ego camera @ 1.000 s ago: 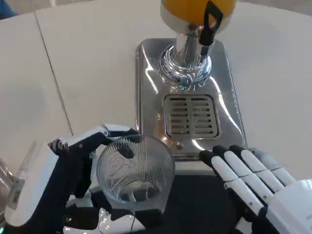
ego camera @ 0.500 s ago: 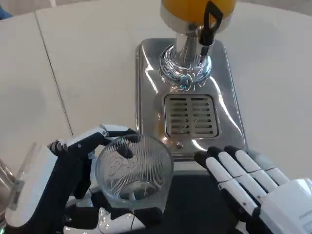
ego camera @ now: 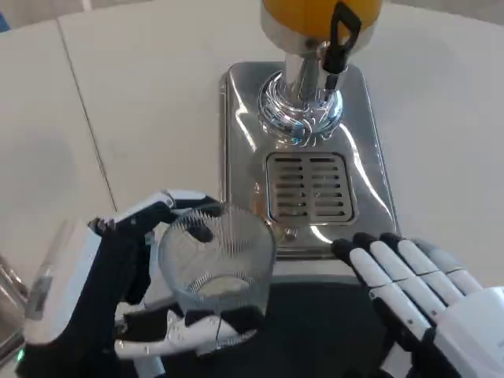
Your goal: Grasp the cup under the faucet to collect the drink, then remove the cup.
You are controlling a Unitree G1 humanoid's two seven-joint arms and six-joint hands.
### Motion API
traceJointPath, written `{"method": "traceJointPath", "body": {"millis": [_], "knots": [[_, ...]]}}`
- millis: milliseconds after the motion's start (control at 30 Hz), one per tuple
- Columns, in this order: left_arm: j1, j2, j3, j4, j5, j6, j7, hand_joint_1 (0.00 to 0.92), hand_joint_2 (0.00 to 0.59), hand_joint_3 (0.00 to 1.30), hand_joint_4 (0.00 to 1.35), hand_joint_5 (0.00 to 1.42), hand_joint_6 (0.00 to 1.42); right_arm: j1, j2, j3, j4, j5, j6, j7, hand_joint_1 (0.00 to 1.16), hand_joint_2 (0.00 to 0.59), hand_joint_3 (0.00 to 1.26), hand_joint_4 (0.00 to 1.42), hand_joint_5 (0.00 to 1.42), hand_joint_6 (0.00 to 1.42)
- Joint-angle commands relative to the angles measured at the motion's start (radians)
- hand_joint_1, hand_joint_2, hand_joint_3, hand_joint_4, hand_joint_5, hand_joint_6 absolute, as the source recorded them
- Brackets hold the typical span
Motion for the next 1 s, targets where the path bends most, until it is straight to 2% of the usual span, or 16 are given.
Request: {"method": "traceJointPath", "body": {"millis": [33,233,400,633,1000], "knots": [[-0.072,-0.036,-0.018,0.048,0.033,0.029,0.052,0.636,0.000,1.30,1.05,1.42,1.42,0.000,0.005,-0.004,-0.022,0.011,0.021,0.006,0.27,0.500,0.00,0.00,0.00,0.03],[-0.216,-0.070,-0.060,0.177,0.091,0.070,0.120,0.636,0.000,1.30,1.05,1.42,1.42,-0.024,-0.002,0.000,-0.037,0.010,0.050,0.029,0.27,0.500,0.00,0.00,0.00,0.03],[-0.345,-0.088,-0.100,0.287,0.129,0.106,0.179,0.636,0.000,1.30,1.05,1.42,1.42,0.001,-0.001,-0.016,-0.042,0.013,0.051,0.021,0.27,0.500,0.00,0.00,0.00,0.03],[-0.476,-0.069,-0.183,0.434,0.168,0.087,0.227,0.632,0.000,1.30,1.05,1.42,1.42,0.013,-0.002,-0.021,-0.035,0.018,0.051,0.019,0.27,0.500,0.00,0.00,0.00,0.03],[-0.651,-0.079,-0.306,0.654,0.229,0.082,0.326,0.630,0.000,1.30,1.05,1.42,1.42,-0.044,-0.034,-0.008,-0.029,0.037,0.088,0.071,0.27,0.500,0.00,0.00,0.00,0.03]]}}
